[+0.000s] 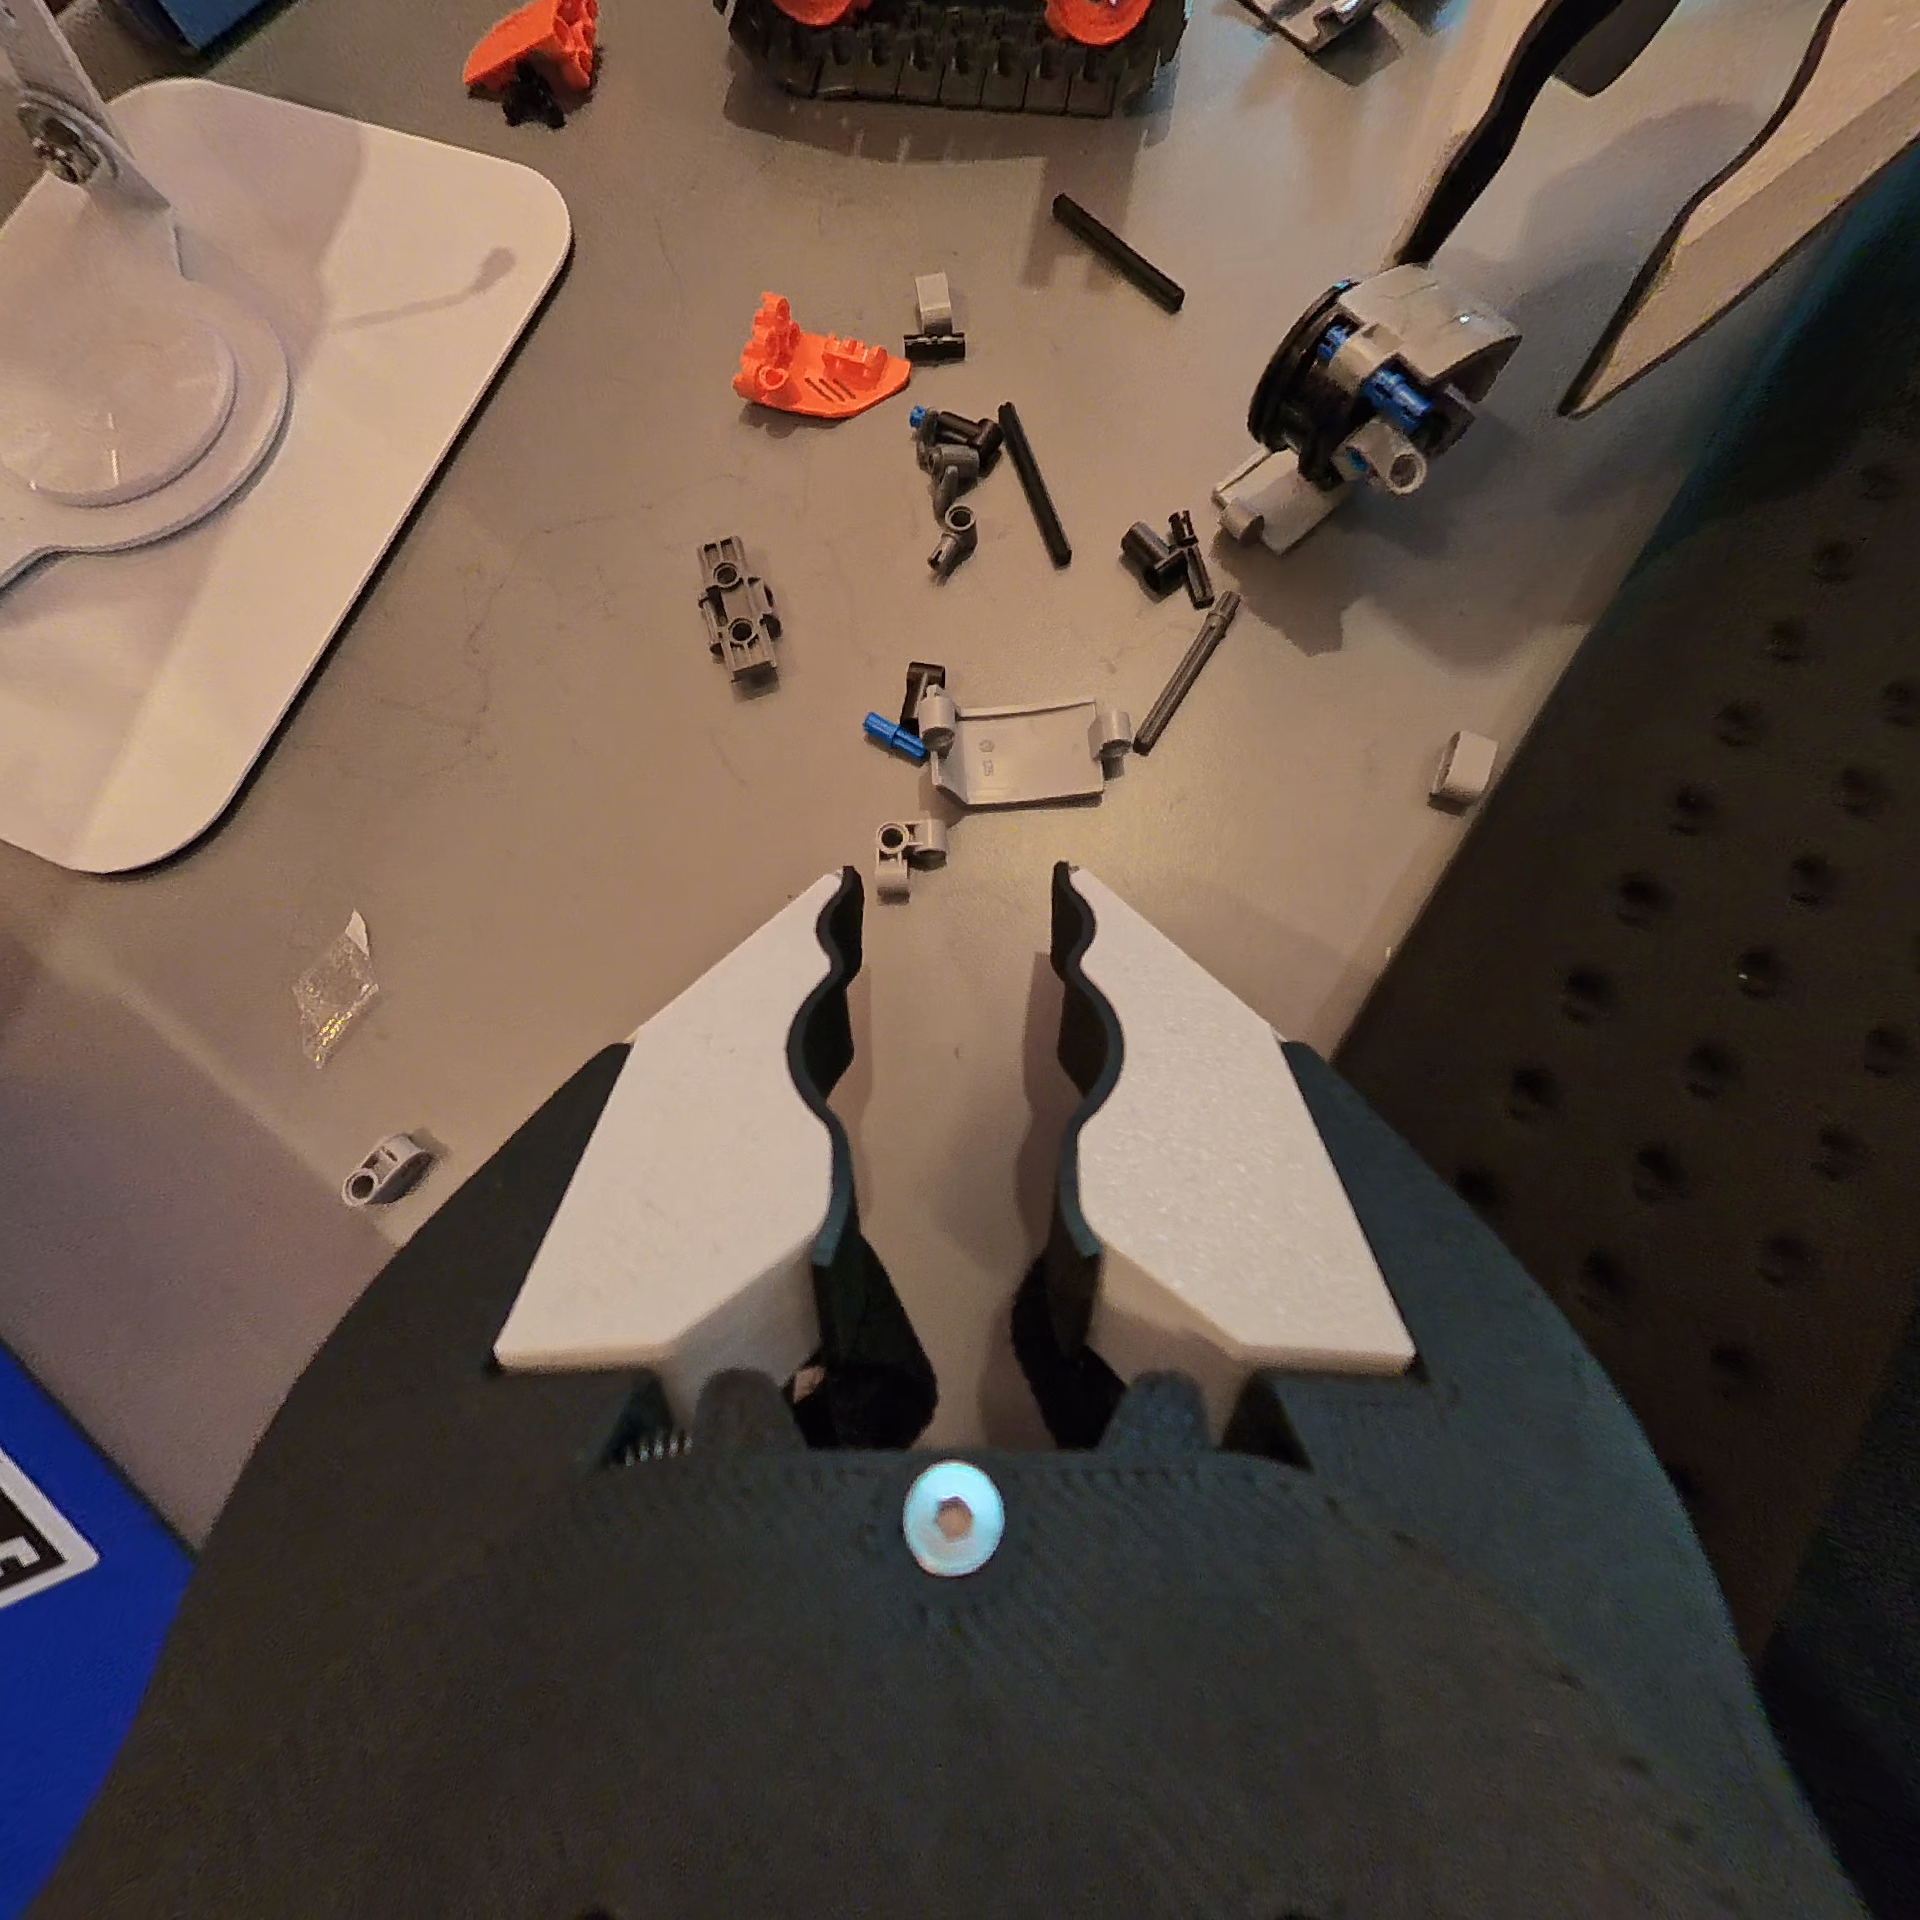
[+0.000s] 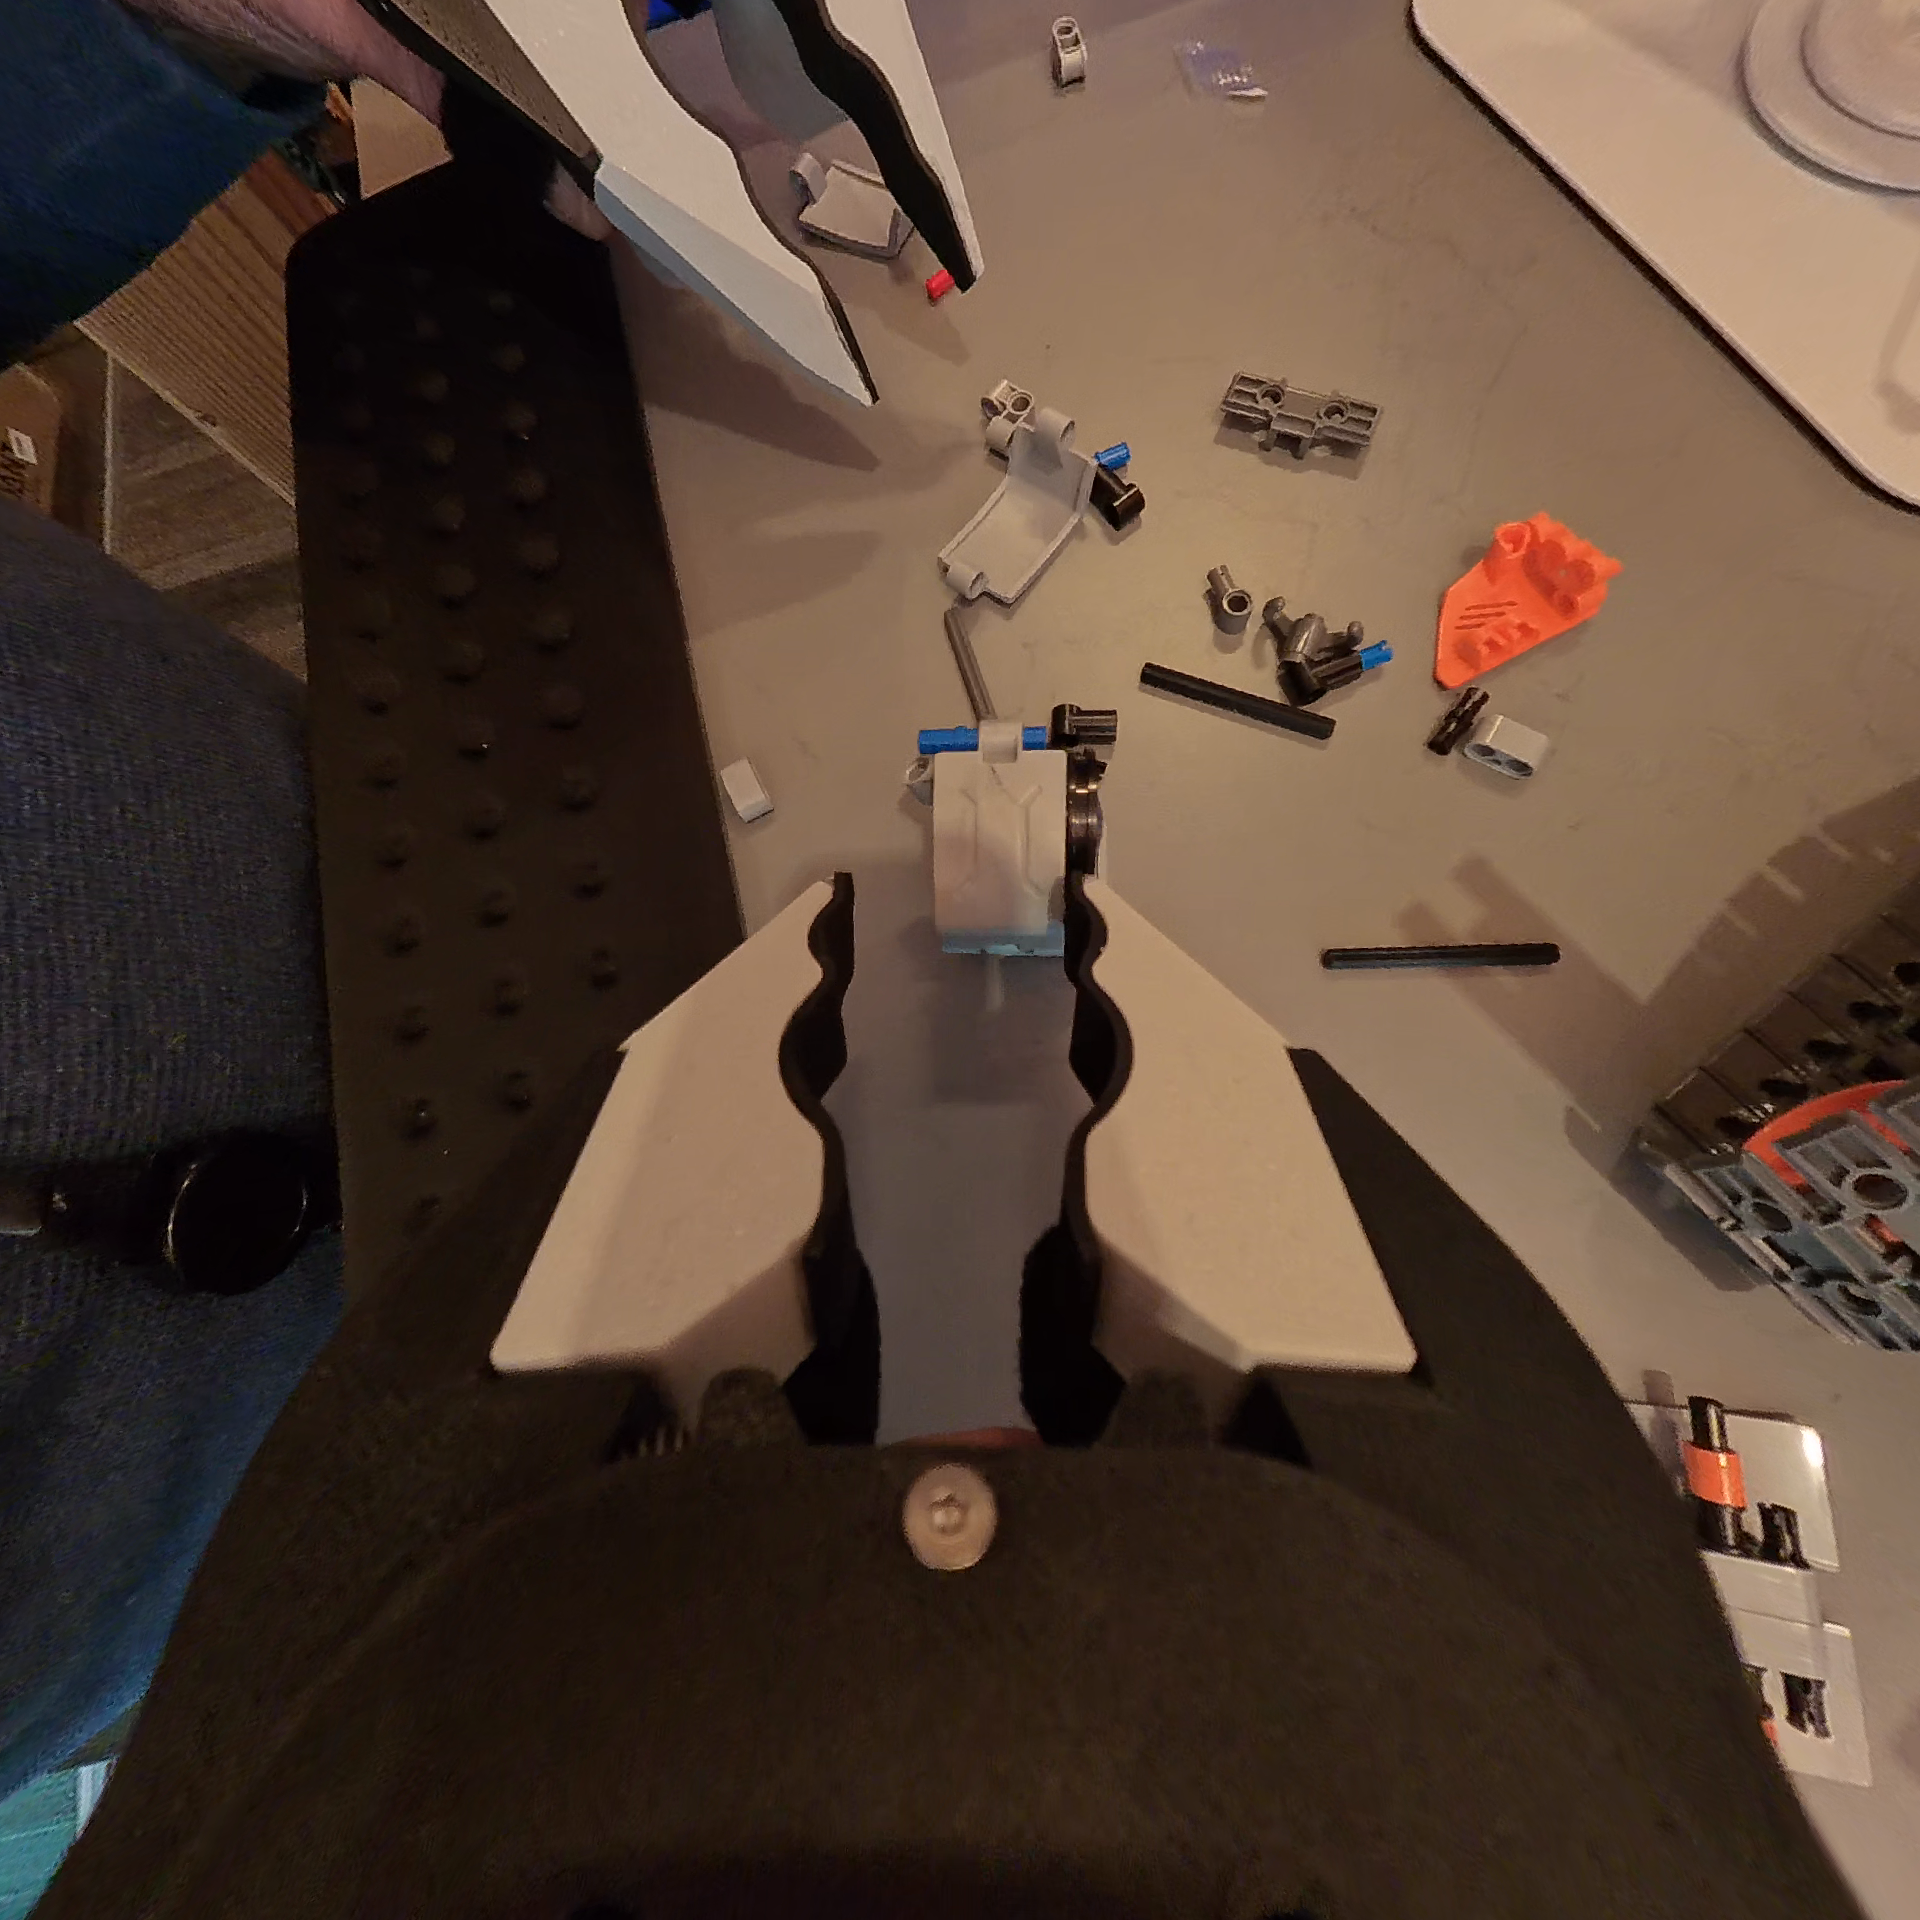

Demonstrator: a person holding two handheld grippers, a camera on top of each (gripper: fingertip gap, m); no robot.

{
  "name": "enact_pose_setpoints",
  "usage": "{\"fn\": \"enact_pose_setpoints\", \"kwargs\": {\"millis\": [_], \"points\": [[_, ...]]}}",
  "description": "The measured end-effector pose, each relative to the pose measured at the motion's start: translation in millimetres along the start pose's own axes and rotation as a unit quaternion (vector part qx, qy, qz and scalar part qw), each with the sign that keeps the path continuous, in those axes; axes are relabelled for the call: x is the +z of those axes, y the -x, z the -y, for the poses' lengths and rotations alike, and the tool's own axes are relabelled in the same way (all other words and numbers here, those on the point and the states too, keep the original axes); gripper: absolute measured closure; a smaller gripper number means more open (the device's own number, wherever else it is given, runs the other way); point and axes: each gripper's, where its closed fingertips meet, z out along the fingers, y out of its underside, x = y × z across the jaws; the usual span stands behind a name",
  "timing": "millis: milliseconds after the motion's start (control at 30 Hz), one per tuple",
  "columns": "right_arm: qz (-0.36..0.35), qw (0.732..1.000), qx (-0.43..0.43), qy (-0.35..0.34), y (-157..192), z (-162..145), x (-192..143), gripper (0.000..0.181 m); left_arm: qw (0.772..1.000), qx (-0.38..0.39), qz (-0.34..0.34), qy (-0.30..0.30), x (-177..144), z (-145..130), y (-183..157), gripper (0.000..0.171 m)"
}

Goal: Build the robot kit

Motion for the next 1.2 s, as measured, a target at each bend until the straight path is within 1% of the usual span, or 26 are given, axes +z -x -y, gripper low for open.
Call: {"fn": "enact_pose_setpoints", "kwargs": {"millis": [233, 367, 500, 633, 733, 833, 900, 1000, 1067, 1200], "points": [[0.012, 1.0, -0.003, 0.009, 9, 0, -2, 0.142, 1.0, -0.008, 0.002, -0.006, -4, -4, 0, 0.137], [0.008, 1.0, 0.004, -0.013, 7, 7, -11, 0.139, 1.0, -0.011, 0.006, -0.008, -8, -5, 1, 0.137], [-0.01, 0.999, 0.003, -0.03, 1, 14, -20, 0.139, 1.0, -0.013, 0.005, -0.015, -11, -4, 1, 0.137], [-0.02, 0.999, -0.005, -0.043, -2, 22, -20, 0.139, 1.0, -0.006, -0.001, -0.015, -9, -3, -4, 0.137], [-0.017, 0.999, -0.01, -0.04, -2, 26, -16, 0.139, 1.0, 0.002, -0.011, -0.024, -5, 6, -11, 0.138], [-0.018, 0.999, -0.023, -0.019, 0, 22, -9, 0.139, 0.999, 0.026, -0.02, -0.023, 3, 18, -19, 0.137], [-0.033, 0.999, -0.033, 0.005, -3, 16, -2, 0.14, 0.999, 0.037, -0.025, -0.025, 8, 25, -24, 0.138], [-0.047, 0.998, -0.037, 0.026, -7, 8, 4, 0.151, 0.998, 0.046, -0.027, -0.024, 16, 31, -24, 0.138], [-0.052, 0.998, -0.033, 0.023, -9, 6, 2, 0.154, 0.998, 0.05, -0.026, -0.026, 19, 35, -22, 0.137], [-0.065, 0.997, -0.016, 0.026, -17, -3, -7, 0.154, 0.999, 0.045, -0.018, -0.025, 23, 40, -11, 0.138]]}}
